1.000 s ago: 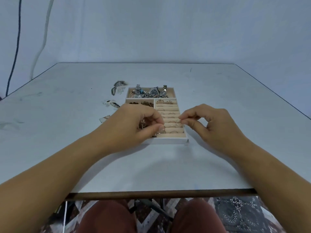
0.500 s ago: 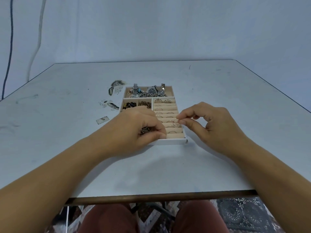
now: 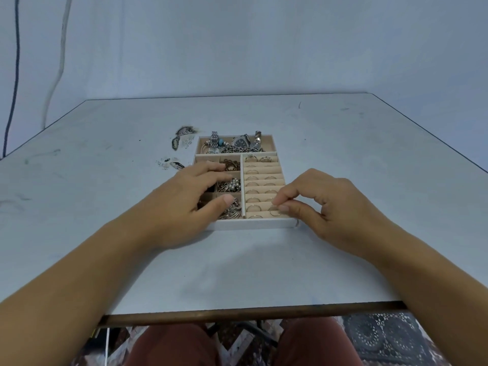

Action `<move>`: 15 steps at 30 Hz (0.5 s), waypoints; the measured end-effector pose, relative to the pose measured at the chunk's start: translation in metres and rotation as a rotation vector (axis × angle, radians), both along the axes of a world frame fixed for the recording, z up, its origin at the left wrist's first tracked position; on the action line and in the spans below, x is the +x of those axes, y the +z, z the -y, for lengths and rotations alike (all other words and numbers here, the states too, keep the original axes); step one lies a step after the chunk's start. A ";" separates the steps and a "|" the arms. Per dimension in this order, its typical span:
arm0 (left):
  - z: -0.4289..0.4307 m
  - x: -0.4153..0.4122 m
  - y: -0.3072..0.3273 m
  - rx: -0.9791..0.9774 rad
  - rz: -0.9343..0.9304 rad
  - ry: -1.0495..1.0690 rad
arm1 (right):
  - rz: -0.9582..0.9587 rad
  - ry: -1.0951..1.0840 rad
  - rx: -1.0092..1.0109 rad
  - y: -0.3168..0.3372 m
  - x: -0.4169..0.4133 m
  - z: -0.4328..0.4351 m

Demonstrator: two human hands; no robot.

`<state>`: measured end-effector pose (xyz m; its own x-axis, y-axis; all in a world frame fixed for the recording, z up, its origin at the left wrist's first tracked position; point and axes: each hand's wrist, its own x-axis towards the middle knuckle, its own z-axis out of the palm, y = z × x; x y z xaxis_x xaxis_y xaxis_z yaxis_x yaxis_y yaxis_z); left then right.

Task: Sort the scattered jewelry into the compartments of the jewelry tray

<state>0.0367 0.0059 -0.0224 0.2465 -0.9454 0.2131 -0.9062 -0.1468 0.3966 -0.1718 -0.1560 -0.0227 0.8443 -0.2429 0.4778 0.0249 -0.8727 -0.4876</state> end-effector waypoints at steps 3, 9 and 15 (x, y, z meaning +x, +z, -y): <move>0.000 0.002 -0.002 0.007 0.011 0.011 | -0.013 0.017 -0.098 -0.001 0.002 0.000; -0.001 0.001 -0.002 -0.001 0.000 0.009 | -0.027 0.061 -0.109 0.000 0.000 0.002; 0.000 0.001 -0.002 0.007 0.005 0.016 | -0.053 0.042 -0.098 0.000 -0.002 0.000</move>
<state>0.0375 0.0063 -0.0244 0.2608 -0.9428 0.2076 -0.9056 -0.1644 0.3911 -0.1737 -0.1559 -0.0223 0.8773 -0.1607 0.4523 0.0393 -0.9150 -0.4014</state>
